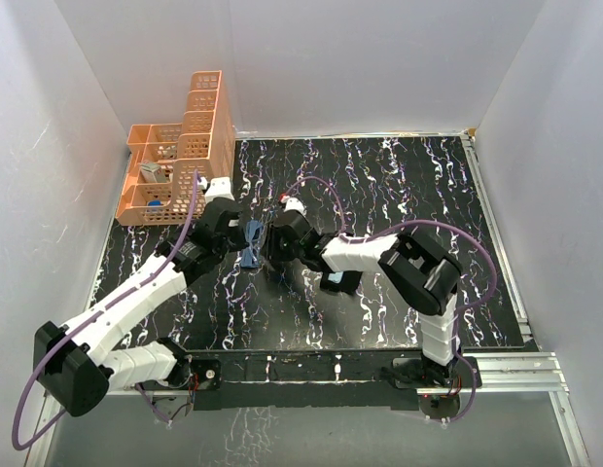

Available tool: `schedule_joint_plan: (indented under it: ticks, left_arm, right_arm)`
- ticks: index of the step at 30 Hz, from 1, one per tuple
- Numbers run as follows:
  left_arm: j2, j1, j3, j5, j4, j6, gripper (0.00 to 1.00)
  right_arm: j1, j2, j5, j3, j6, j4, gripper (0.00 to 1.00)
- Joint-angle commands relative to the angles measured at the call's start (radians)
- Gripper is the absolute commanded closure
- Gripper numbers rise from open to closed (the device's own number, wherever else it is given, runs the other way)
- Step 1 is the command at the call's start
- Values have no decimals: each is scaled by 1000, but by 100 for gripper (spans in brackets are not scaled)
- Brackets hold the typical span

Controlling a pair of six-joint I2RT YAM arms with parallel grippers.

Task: Organize the sunglasses
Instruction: Pick up the sunglasses from the center of the board.

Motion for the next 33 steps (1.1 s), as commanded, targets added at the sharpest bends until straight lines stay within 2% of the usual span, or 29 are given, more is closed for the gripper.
schedule_joint_plan:
  ticks: [1,19,23,27,33]
  left_arm:
    - [-44,10,-15,24,-23,-8,80]
    - [-92,23,-50,25,-18,-13,81]
    - [-99,24,-51,25,-22,-12,81]
    - [-104,26,-59,28,-22,-13,81]
    - [-108,27,-60,27,-27,-12,81]
  right_arm:
    - [1,19,-23,68,22,116,70]
    - [1,150,-56,193,36,127,70]
    - [1,160,-55,197,35,129,70]
    - [1,170,-58,193,39,139,75]
    - [4,187,-65,192,49,148,73]
